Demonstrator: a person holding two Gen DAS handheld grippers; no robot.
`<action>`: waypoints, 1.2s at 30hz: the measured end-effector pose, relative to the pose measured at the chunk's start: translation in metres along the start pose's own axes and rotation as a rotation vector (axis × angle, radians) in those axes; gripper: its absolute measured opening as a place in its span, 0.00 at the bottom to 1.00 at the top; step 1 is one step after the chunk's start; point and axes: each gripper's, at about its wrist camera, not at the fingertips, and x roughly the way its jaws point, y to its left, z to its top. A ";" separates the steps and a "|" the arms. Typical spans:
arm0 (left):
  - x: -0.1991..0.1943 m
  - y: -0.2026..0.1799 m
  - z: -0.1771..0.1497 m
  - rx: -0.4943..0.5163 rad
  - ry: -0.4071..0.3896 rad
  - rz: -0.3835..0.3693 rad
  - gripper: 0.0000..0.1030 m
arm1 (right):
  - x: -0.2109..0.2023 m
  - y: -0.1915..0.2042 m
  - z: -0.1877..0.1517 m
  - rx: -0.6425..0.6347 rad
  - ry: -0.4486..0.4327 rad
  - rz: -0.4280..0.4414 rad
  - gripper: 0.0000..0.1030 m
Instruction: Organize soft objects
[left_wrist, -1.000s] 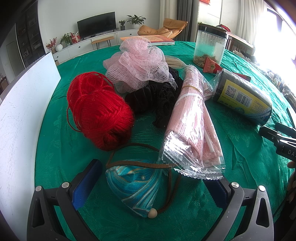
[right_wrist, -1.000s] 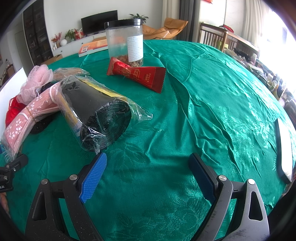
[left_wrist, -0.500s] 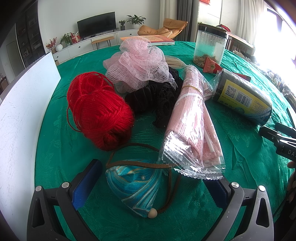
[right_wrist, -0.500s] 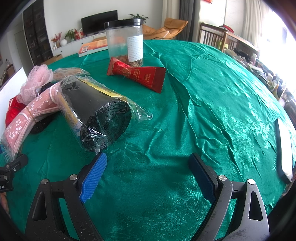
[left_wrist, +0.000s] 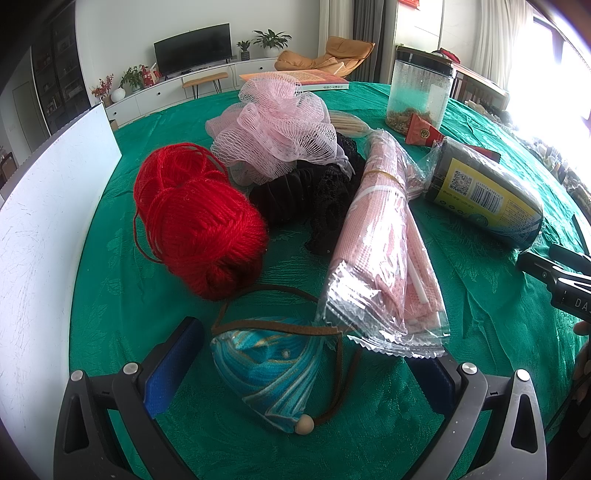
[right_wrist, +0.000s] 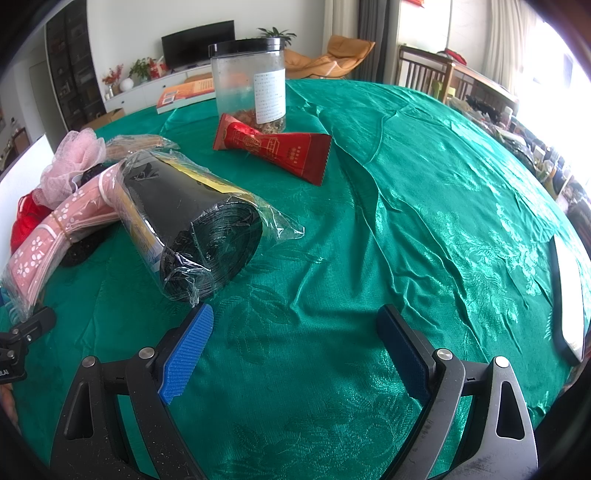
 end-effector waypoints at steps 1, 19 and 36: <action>0.000 0.000 0.000 0.000 0.000 0.000 1.00 | 0.000 0.000 0.000 0.000 0.000 0.000 0.89; -0.001 -0.001 0.000 0.014 0.010 -0.007 1.00 | -0.041 0.016 0.050 -0.333 -0.039 0.144 0.89; 0.022 -0.090 0.072 0.424 0.126 0.182 0.26 | -0.005 -0.023 0.079 -0.152 0.147 0.290 0.57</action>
